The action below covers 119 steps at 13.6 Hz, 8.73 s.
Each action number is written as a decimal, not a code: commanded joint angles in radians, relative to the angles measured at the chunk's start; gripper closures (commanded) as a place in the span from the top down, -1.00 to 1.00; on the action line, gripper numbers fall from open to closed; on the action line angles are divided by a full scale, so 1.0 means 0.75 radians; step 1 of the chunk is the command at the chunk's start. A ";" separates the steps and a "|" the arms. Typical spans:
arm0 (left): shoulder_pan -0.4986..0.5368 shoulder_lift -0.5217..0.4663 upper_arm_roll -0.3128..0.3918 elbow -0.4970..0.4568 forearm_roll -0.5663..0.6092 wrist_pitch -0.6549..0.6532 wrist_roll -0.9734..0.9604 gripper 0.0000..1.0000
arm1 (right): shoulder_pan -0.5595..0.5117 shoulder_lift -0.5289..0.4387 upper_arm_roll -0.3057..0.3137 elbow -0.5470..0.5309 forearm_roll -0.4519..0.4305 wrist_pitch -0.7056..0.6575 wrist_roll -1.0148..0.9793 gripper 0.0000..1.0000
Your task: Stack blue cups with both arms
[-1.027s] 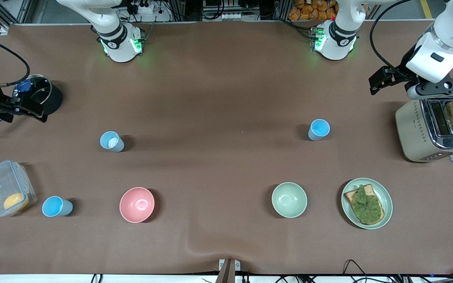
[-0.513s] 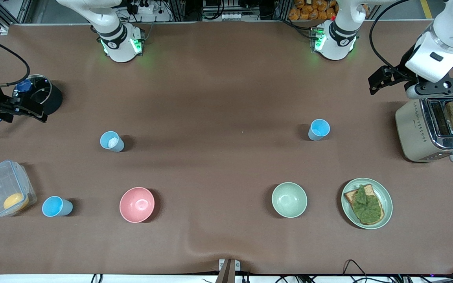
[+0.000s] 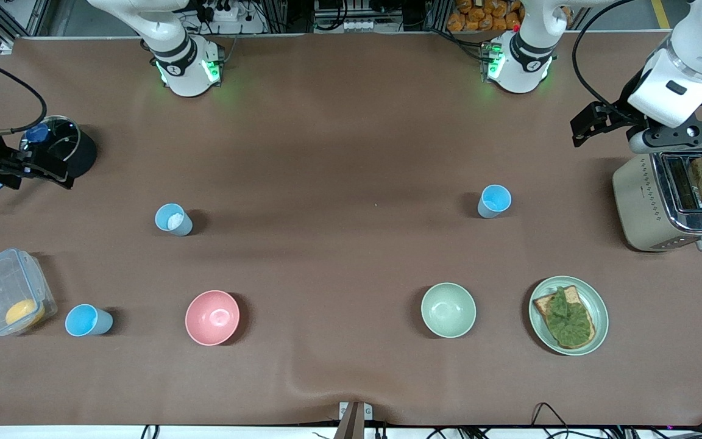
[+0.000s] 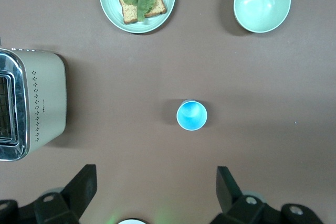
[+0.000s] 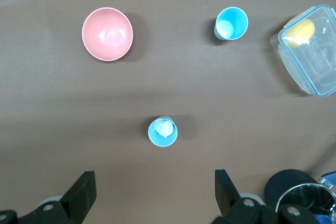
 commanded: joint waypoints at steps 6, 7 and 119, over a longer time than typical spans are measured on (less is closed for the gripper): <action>0.011 0.000 -0.006 0.020 -0.010 -0.016 -0.015 1.00 | -0.005 -0.034 0.010 -0.119 0.023 0.117 -0.017 1.00; 0.009 0.000 -0.006 0.020 -0.010 -0.016 -0.015 1.00 | -0.011 -0.032 0.010 -0.128 0.023 0.146 -0.017 1.00; -0.043 0.448 -0.006 0.032 0.031 0.254 0.000 1.00 | 0.359 0.075 -0.001 -0.240 -0.049 0.274 0.438 1.00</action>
